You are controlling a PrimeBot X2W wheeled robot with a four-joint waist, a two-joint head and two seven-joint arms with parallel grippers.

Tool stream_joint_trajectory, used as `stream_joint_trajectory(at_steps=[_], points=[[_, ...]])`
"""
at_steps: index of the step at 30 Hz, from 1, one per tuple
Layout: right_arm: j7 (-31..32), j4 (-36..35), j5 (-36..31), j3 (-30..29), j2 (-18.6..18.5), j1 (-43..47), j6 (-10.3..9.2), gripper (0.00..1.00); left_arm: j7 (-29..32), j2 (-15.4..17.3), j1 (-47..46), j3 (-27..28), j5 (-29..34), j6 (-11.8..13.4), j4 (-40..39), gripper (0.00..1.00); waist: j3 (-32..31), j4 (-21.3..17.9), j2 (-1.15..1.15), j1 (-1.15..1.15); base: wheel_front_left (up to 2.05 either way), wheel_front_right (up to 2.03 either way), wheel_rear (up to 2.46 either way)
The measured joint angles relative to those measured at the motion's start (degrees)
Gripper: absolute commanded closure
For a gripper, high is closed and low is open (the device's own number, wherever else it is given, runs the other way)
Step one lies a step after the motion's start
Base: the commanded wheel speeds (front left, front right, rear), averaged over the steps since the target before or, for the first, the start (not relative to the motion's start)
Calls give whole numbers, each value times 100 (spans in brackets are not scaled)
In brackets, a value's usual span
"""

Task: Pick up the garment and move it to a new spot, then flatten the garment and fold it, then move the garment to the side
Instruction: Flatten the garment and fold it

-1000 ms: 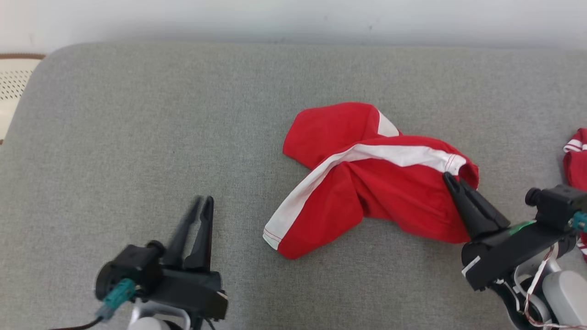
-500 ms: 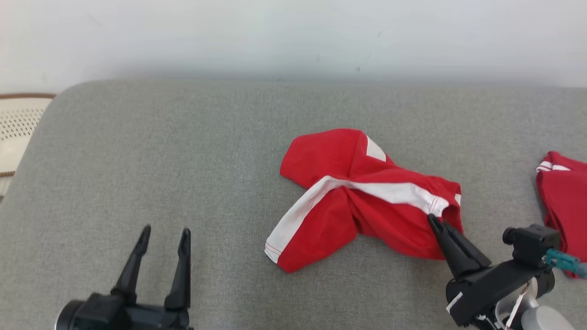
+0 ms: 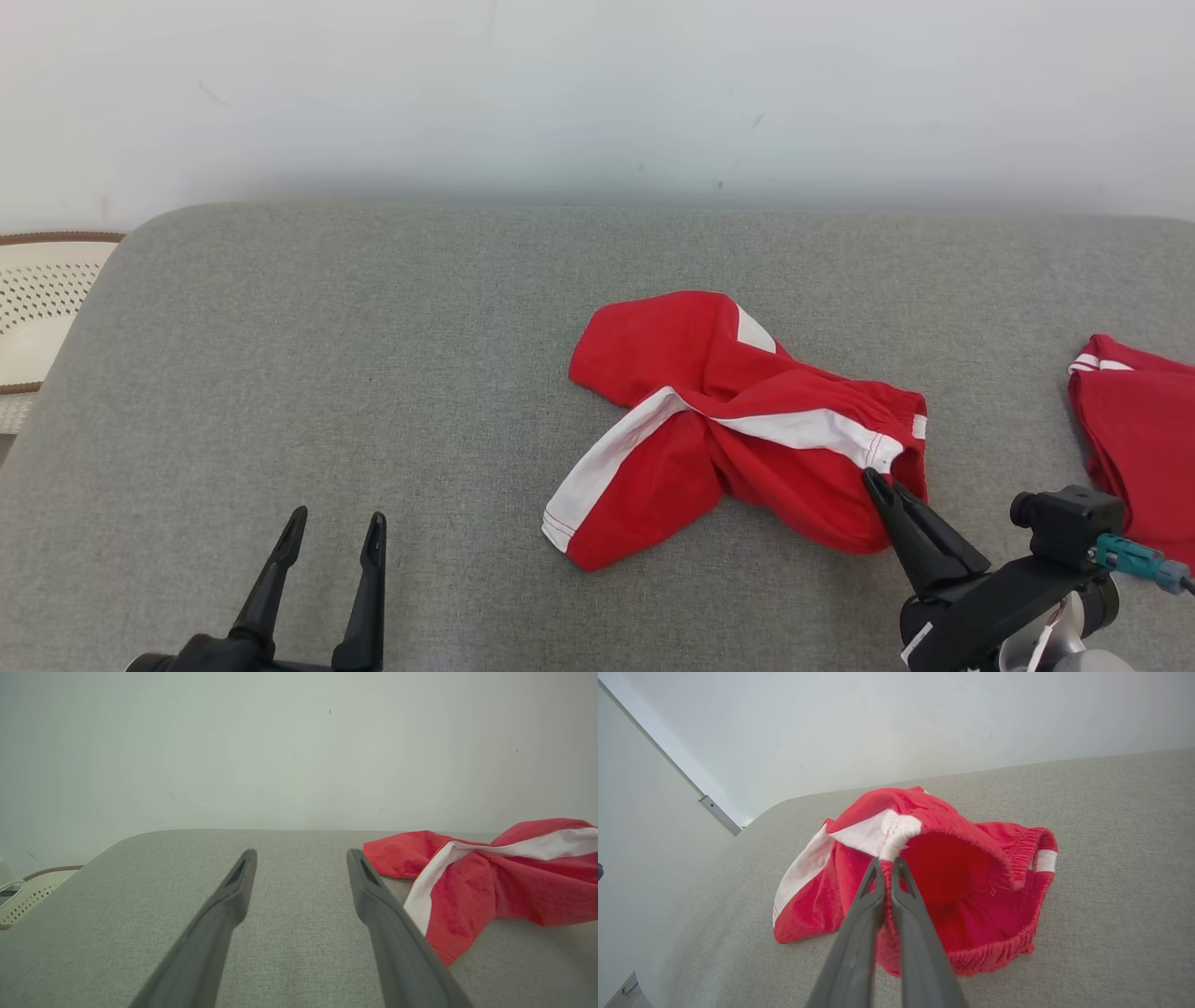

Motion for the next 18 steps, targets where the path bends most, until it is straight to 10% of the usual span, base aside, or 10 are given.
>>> stream_joint_trajectory(at_steps=[11, 18], points=[[25, -40, -16, -46, 7, 2, 0, 100, -2, 3, -114, -21, 2, 0, -110, 0, 45, 31, 0, 1, 0, 0, 0], [104, -120, -34, -87, -35, -22, 0, 100, 587, -42, -829, -471, -185, -510, -18, 0, 218, 57, 0, 1, 0, 0, 0]])
